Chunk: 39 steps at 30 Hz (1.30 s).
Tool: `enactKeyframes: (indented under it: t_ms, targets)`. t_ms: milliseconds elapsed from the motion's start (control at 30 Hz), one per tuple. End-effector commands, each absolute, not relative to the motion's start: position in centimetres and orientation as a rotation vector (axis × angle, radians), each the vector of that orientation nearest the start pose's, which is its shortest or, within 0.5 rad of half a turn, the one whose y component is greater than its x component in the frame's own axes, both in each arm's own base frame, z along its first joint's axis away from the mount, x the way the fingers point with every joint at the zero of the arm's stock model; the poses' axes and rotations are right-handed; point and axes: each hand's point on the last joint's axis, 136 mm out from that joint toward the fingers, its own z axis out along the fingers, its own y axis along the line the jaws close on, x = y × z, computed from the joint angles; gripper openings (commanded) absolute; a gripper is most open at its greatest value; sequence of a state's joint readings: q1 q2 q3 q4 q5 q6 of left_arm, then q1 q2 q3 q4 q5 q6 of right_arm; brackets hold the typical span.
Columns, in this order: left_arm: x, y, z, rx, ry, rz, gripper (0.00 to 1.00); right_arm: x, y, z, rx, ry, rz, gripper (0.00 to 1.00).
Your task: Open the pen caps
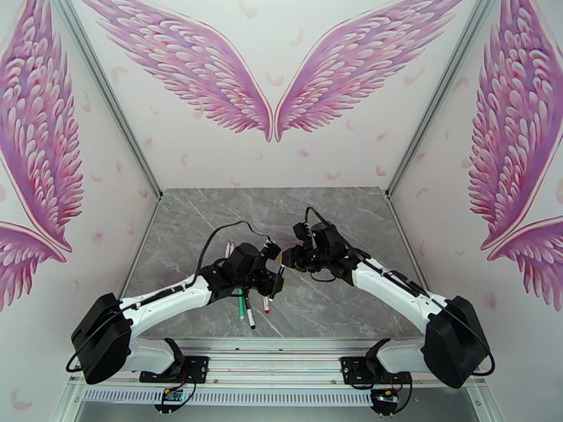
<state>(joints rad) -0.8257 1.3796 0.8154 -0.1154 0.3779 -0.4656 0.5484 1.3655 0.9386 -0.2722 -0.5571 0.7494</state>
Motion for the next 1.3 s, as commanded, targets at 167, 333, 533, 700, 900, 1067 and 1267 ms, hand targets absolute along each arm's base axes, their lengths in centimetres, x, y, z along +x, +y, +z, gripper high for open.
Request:
enactKeyframes:
  t_ms: [167, 333, 533, 700, 900, 1067, 1267]
  targets:
    - [22.1, -32.8, 16.2, 0.573, 2.264, -1.149, 0.15, 27.9, 28.6, 21.9, -0.1, 2.403, 1.345, 0.13]
    - [21.7, -32.3, 18.4, 0.548, 2.193, -1.275, 0.08, 27.5, 28.7, 23.8, -0.186, 2.319, 1.411, 0.12]
    - [19.7, -32.4, 21.2, 0.641, 2.1, -1.463, 0.06, 26.1, 28.8, 28.6, -0.387, 2.116, 1.559, 0.12]
    - [18.1, -32.7, 22.3, 0.727, 2.066, -1.567, 0.05, 24.8, 28.6, 31.1, -0.515, 2.008, 1.665, 0.12]
    - [19.2, -32.2, 19.6, 0.708, 2.203, -1.333, 0.04, 26.8, 27.1, 29.4, -0.381, 2.129, 1.482, 0.12]
    - [19.1, -32.5, 17.9, 0.753, 2.272, -1.087, 0.02, 29.9, 24.2, 27.1, -0.115, 2.29, 1.169, 0.11]
    - [18.1, -33.9, 16.9, 0.843, 2.304, -0.924, 0.03, 32.1, 21.7, 25.4, 0.066, 2.386, 0.929, 0.1]
